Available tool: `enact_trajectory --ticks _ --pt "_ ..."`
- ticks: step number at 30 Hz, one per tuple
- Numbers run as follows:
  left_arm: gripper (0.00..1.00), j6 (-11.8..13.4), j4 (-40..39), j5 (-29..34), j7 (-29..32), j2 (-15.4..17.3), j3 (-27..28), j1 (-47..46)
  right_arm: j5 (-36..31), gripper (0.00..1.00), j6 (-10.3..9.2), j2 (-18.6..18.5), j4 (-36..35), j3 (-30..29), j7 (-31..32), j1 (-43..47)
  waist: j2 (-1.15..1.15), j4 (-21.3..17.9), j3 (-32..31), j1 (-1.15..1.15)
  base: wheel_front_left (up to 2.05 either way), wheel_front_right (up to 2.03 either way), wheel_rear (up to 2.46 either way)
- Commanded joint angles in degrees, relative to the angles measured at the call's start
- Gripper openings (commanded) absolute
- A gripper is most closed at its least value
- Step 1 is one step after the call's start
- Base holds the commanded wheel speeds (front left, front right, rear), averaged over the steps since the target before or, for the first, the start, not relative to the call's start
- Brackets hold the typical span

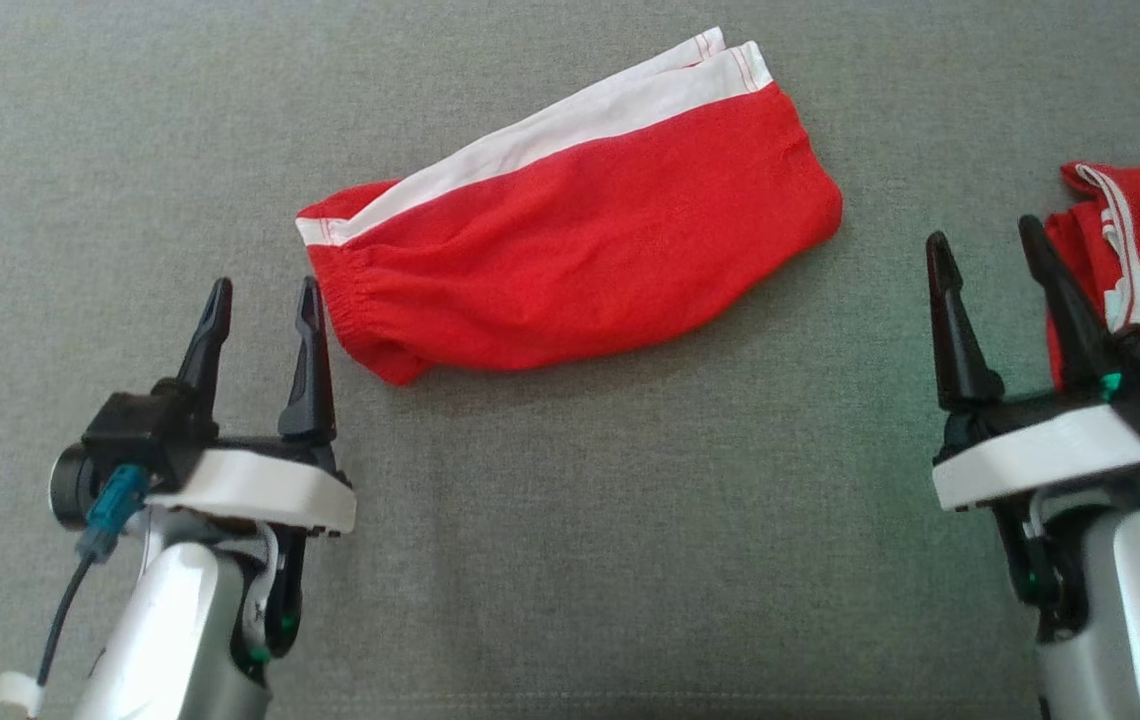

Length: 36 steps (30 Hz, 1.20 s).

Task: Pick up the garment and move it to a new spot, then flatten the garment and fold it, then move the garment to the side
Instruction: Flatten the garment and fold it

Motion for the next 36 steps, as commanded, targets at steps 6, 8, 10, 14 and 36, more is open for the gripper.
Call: enact_trajectory --ticks 6,8,10,14,36 --pt "1.0 0.3 -2.2 -0.8 0.1 1.6 2.2 0.0 -0.3 1.0 0.37 1.1 -5.3 0.6 1.9 1.4 0.0 -0.1 -0.2 0.0 0.0 0.0 0.0" --pt "1.0 0.3 -2.3 -0.9 0.1 1.7 2.1 0.0 -0.3 1.0 0.37 1.1 -5.7 0.7 2.1 1.5 0.0 -0.1 -0.2 0.0 0.0 0.0 0.0" --pt "1.0 0.3 -2.4 -0.9 0.1 1.8 2.1 0.0 -0.4 1.0 0.37 1.1 -6.0 0.8 2.4 1.5 0.0 -0.1 -0.2 0.0 0.0 0.0 0.0" --pt "1.0 0.3 -2.6 -1.0 0.1 1.9 2.0 -0.1 -0.2 1.0 0.37 1.1 -6.2 0.8 2.7 1.3 0.0 0.1 -0.1 0.0 0.0 0.0 0.0" --pt "1.0 -1.4 -2.4 -1.3 -0.6 -0.8 -0.1 -5.3 3.5 1.0 0.37 -1.9 28.5 5.4 4.8 -21.0 0.0 6.2 6.2 0.0 0.0 0.0 0.0"
